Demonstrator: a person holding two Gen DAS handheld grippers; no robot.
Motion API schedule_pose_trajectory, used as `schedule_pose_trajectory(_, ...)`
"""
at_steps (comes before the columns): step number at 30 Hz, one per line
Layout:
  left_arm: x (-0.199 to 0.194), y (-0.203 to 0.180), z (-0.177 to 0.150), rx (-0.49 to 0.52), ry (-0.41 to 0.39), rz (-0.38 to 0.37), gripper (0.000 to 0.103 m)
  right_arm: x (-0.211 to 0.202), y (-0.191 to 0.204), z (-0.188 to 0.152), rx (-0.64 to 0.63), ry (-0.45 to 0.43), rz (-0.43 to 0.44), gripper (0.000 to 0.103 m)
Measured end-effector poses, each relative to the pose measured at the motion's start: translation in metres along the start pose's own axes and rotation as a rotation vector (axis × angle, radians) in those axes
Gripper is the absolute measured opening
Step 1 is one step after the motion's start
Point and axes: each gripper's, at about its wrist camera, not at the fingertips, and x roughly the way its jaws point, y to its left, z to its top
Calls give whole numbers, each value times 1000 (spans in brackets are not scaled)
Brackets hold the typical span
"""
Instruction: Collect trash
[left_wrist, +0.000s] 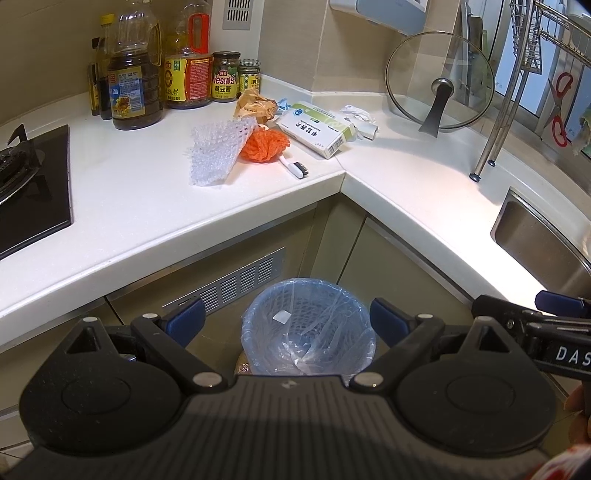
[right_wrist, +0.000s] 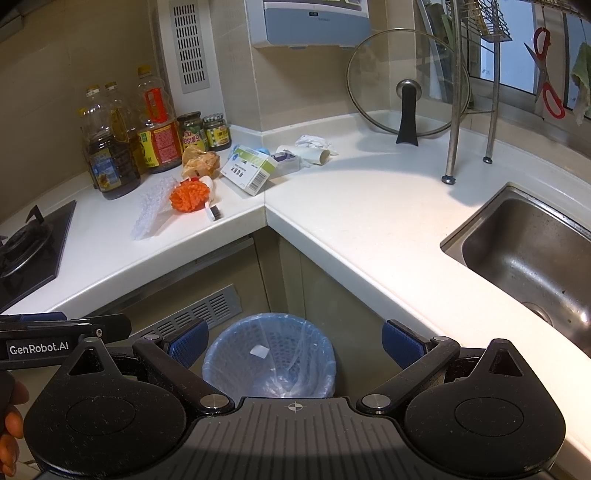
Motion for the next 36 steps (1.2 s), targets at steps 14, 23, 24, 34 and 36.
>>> schedule_pose_trajectory(14, 5, 5, 16, -111, -54, 48, 95, 12, -17, 27, -50, -43, 129, 100)
schedule_pose_trajectory(23, 41, 45, 65, -58, -121, 159, 95, 68, -2, 66, -68, -69, 200, 100)
schedule_pose_trajectory(24, 50, 50, 72, -42, -134, 161, 95, 75, 0, 71, -70, -69, 195, 100)
schedule_pose_trajectory(34, 145, 63, 121, 128, -105, 79, 83, 136, 22, 116, -60, -57, 146, 100)
schedule_pose_trajectory(36, 159, 64, 125, 159, -94, 60, 74, 147, 30, 123, -78, -56, 133, 100)
